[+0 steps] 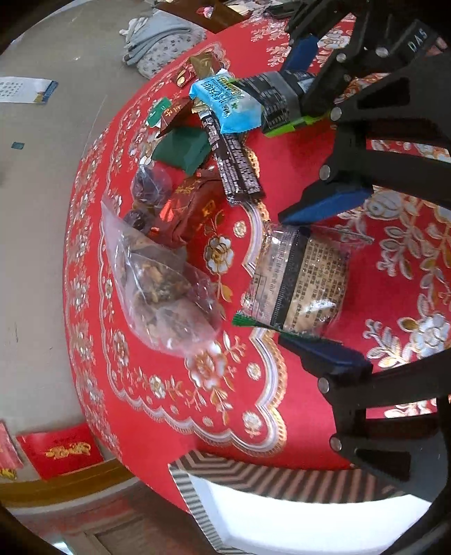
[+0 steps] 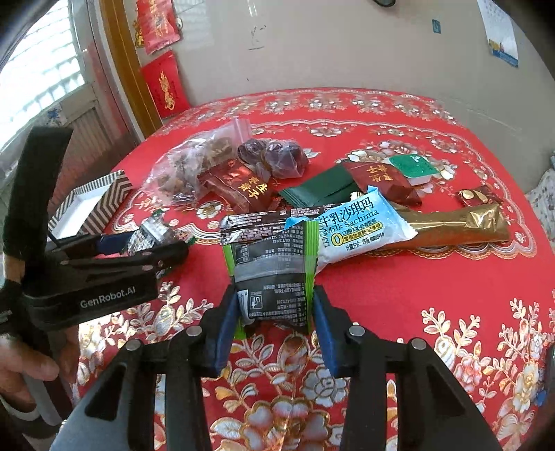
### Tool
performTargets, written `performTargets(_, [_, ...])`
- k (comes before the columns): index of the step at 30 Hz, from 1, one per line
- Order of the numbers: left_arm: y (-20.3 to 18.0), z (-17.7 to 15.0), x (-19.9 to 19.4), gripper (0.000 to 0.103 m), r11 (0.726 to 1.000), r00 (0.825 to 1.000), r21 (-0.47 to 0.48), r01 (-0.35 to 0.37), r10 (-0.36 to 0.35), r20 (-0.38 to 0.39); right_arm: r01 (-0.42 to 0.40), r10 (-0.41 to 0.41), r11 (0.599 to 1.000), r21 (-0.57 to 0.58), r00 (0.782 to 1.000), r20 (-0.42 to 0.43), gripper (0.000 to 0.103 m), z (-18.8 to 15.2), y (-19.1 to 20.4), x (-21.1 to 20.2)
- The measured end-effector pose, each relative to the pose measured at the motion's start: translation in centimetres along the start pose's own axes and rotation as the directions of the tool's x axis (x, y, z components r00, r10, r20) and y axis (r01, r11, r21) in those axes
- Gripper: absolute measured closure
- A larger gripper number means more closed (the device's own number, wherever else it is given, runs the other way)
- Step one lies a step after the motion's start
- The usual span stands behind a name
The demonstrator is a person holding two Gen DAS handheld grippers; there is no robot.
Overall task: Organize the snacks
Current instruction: 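Grasp the wrapped biscuit with the left tool while the right tool grasps the black green-edged packet, then carry both packets to the white tray and open both tools to release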
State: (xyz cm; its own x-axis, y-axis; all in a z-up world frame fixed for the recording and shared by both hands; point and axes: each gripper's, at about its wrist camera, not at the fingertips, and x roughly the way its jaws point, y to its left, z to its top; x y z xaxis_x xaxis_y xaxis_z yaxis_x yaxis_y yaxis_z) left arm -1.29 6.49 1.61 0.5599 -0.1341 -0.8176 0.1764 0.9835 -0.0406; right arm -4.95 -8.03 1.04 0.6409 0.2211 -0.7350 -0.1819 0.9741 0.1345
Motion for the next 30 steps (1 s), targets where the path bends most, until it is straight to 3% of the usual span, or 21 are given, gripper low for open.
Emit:
performTargets(13, [1.8,-0.5,-5.5,0.039,0.999,0.994,-0.021,-0.039,0.041,0.101,-0.035,0.037,0.996,-0.078,0.999,0.024,0.061,1.2,3.1,-1.3])
performTargets(30, [11.3,-1.1,-10.1,0.039,0.977,0.975,-0.116,-0.18,0.192,0.11,-0.201,0.202,0.947,-0.249,0.979,-0.025,0.061,4.3,14.0,0.8])
